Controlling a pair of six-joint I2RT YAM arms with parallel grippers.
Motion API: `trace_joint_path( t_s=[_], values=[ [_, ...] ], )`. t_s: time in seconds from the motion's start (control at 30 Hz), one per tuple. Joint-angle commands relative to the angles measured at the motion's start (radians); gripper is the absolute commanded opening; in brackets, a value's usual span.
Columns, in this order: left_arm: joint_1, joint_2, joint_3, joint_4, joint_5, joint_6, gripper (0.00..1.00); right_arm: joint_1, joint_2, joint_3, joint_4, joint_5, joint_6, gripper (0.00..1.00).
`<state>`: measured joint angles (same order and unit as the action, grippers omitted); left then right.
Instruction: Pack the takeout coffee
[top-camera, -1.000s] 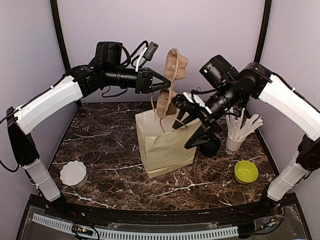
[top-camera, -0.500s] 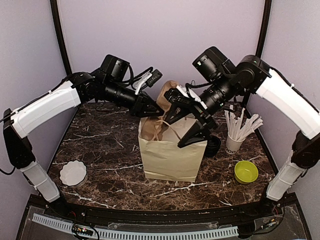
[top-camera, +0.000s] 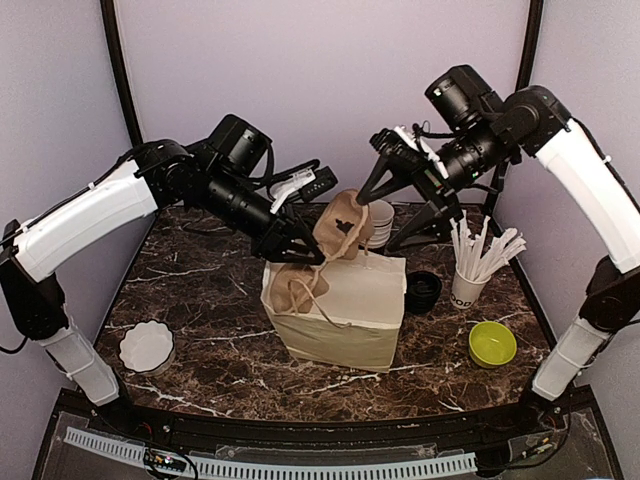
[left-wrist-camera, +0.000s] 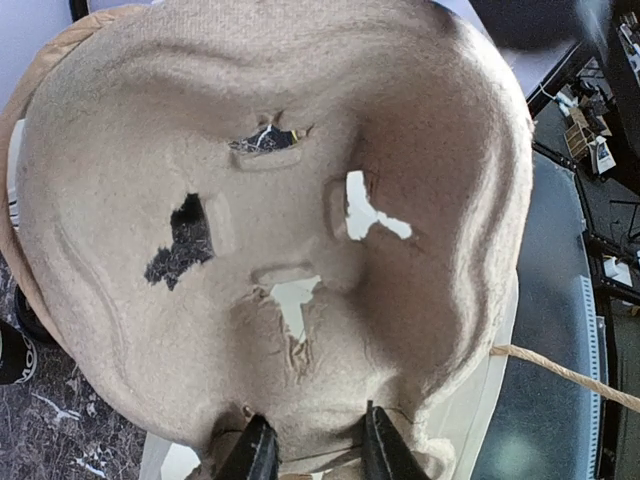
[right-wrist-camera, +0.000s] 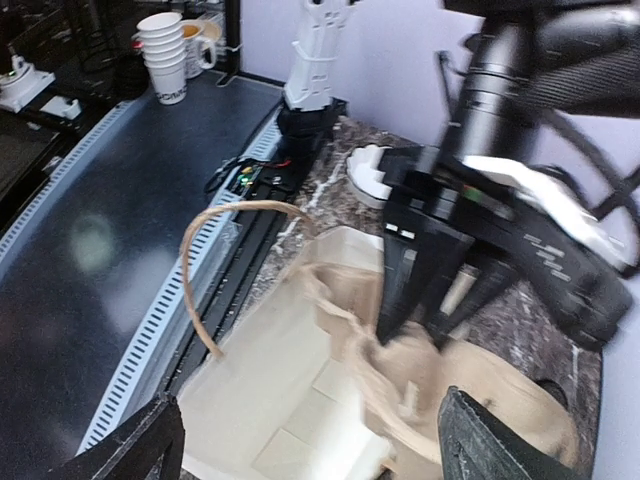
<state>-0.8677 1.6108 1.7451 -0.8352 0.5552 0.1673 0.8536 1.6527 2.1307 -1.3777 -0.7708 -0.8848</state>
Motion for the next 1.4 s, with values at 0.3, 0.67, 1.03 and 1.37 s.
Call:
trace_joint_path(
  t_s=[0.3, 0.67, 1.03, 1.37],
  values=[
    [-0.078, 0.009, 0.108, 0.041, -0.085, 0.08, 0.26, -0.295, -0.15, -0.18, 0.064, -0.094, 0.024, 0.89],
    [-0.078, -0.002, 0.091, 0.077, 0.015, 0.156, 0.27, -0.309, -0.212, -0.387, 0.164, -0.033, 0.107, 0.92],
    [-0.088, 0.055, 0.093, -0.051, -0.024, 0.136, 0.25, -0.309, -0.212, -0.427, 0.185, 0.005, 0.123, 0.92],
    [-0.09, 0.098, 0.086, -0.148, -0.112, 0.117, 0.25, -0.309, -0.213, -0.447, 0.198, 0.02, 0.118, 0.91]
  ],
)
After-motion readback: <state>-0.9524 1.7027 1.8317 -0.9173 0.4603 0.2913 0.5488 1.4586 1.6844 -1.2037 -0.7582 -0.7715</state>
